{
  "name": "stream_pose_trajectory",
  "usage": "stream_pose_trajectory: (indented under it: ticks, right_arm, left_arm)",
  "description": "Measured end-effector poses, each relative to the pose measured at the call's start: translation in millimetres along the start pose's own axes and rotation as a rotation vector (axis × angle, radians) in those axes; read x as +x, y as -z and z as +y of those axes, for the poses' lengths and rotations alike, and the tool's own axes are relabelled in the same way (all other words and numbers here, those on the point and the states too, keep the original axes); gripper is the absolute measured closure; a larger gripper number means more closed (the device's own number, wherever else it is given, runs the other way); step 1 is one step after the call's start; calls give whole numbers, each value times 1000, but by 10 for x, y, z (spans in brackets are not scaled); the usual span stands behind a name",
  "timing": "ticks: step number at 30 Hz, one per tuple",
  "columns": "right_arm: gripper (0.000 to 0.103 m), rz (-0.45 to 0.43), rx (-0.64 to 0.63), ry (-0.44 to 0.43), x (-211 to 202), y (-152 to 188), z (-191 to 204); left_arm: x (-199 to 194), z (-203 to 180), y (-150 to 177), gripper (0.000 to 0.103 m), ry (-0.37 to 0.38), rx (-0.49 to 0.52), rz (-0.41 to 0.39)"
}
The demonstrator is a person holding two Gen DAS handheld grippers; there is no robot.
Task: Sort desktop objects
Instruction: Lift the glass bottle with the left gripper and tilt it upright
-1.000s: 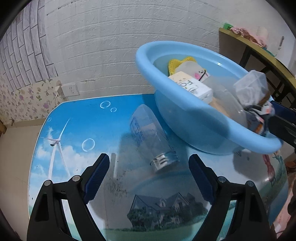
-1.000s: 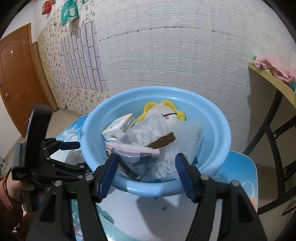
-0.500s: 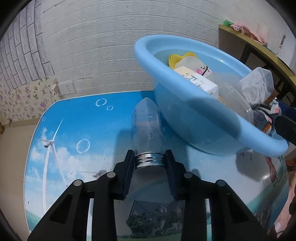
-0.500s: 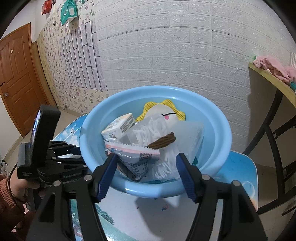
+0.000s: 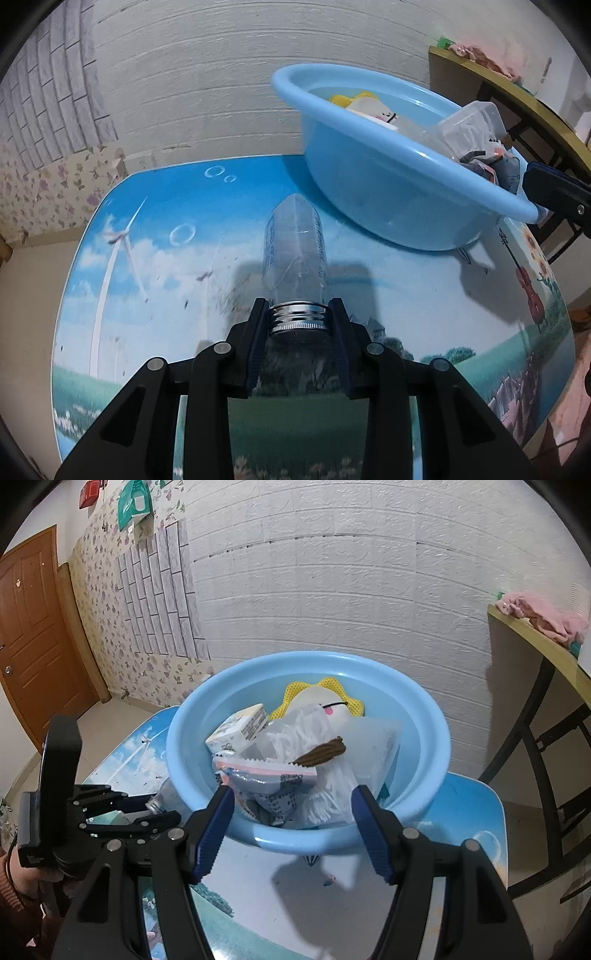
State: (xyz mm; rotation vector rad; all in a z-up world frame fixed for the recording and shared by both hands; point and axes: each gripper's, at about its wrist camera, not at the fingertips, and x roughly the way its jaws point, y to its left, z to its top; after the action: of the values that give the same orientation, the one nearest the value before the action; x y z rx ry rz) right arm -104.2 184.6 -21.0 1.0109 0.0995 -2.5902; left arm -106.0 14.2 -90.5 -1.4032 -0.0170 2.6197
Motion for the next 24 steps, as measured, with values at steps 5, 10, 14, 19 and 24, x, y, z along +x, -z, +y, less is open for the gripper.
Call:
stream_pose_trajectory:
  ticks: [5, 10, 14, 19, 24]
  right_arm:
    - [37, -5, 19, 2, -60, 15, -7]
    - [37, -7, 25, 10, -95, 21, -2]
    - [37, -5, 38, 18, -112, 25, -7]
    - [37, 15, 44, 21, -106, -9, -34]
    - [37, 19, 58, 26, -65, -55, -94]
  left_arm:
    - [-88, 1, 96, 72, -23, -20, 2]
    - [-151, -18, 161, 72, -43, -39, 5]
    - [-189, -7, 133, 71, -32, -60, -3]
    - [-116, 8, 44, 66, -45, -76, 14]
    - [6, 27, -52, 63, -77, -79, 22]
